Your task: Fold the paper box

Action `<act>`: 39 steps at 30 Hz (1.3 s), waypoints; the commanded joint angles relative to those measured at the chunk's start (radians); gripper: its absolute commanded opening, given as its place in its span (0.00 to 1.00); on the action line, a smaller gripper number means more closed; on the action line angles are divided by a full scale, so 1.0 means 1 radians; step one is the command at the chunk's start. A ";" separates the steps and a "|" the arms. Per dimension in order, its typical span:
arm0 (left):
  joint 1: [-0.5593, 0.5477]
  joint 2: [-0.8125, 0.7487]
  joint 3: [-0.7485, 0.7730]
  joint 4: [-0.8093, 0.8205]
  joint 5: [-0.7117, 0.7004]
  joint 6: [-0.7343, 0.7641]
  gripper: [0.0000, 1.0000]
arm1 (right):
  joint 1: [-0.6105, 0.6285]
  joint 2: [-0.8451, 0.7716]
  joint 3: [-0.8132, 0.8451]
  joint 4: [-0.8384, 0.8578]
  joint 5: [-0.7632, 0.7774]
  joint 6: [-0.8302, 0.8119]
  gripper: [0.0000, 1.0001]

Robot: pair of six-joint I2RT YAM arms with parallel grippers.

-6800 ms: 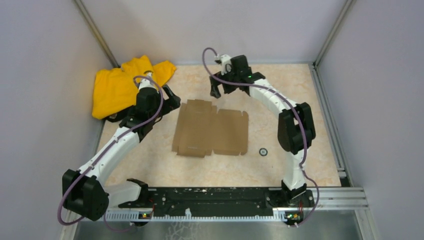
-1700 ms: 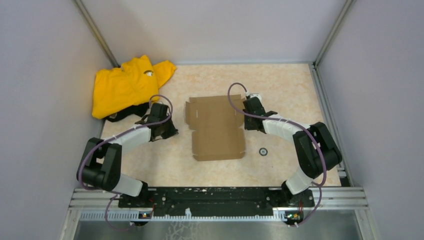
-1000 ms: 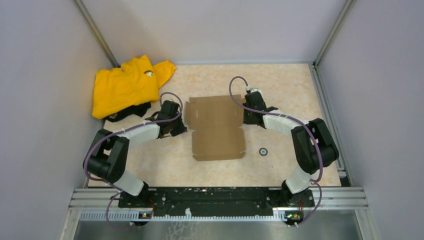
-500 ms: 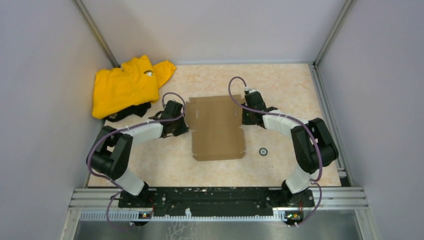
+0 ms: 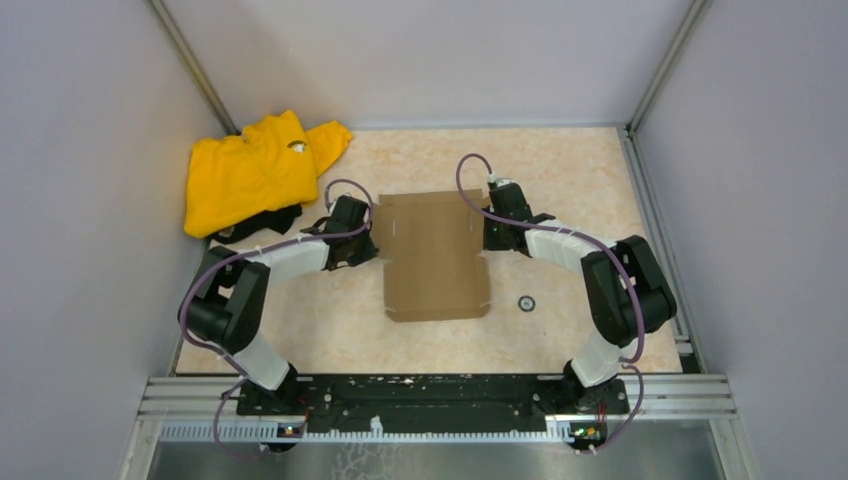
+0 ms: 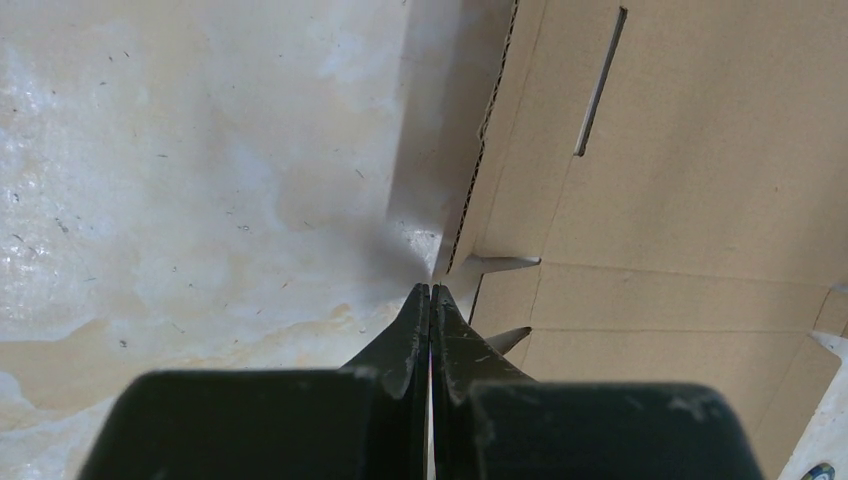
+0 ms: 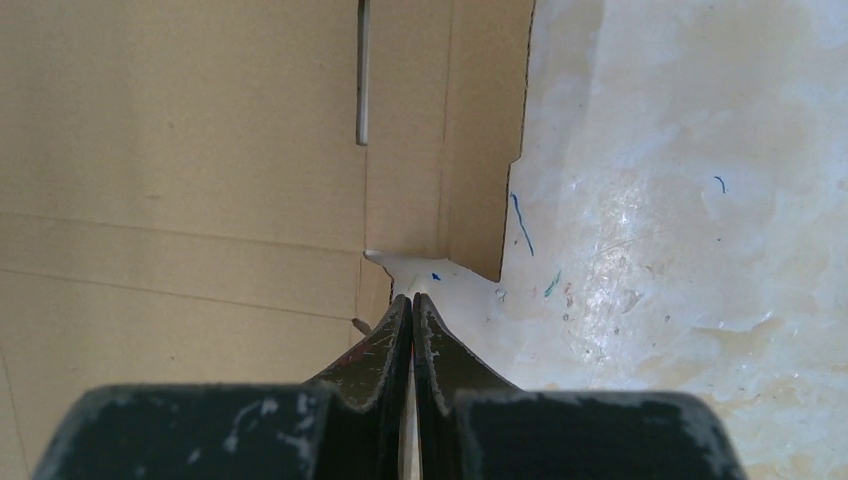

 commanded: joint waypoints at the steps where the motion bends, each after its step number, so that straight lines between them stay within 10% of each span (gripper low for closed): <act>1: -0.009 0.012 0.030 0.022 -0.015 -0.017 0.00 | -0.004 0.007 0.033 0.041 -0.023 -0.009 0.02; 39: -0.090 0.055 0.112 0.020 -0.025 -0.031 0.00 | 0.075 0.047 0.092 0.029 -0.033 -0.012 0.02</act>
